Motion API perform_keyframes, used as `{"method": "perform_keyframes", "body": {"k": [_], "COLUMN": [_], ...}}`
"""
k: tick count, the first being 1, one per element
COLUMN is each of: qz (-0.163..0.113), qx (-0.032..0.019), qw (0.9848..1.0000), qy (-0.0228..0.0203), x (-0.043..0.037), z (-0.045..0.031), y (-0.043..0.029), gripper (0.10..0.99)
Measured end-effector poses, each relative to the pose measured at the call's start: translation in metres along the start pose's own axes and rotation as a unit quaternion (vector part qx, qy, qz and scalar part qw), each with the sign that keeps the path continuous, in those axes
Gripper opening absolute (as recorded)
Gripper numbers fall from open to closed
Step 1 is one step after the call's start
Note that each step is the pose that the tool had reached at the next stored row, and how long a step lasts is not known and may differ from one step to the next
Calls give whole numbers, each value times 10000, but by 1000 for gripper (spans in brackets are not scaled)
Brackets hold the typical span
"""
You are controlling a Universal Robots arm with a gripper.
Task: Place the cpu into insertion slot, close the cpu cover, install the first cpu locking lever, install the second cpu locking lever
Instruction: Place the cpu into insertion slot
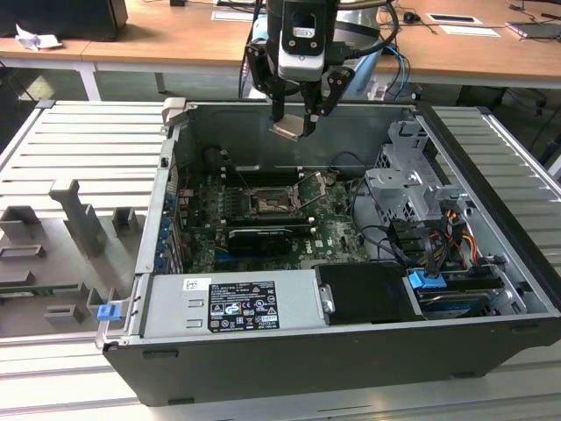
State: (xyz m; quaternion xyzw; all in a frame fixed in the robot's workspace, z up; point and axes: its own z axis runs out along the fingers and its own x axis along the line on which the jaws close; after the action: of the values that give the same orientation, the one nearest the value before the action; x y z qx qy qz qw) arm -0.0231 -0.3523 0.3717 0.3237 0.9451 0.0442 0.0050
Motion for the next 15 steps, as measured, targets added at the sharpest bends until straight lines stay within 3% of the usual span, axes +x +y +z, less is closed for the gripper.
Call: {"method": "perform_keyframes", "body": {"k": [15], "qz": [396], "qx": [-8], "qw": [9992], "qy": [-34], "x": [0], "z": [5], "y": [-1], "gripper": [529]}}
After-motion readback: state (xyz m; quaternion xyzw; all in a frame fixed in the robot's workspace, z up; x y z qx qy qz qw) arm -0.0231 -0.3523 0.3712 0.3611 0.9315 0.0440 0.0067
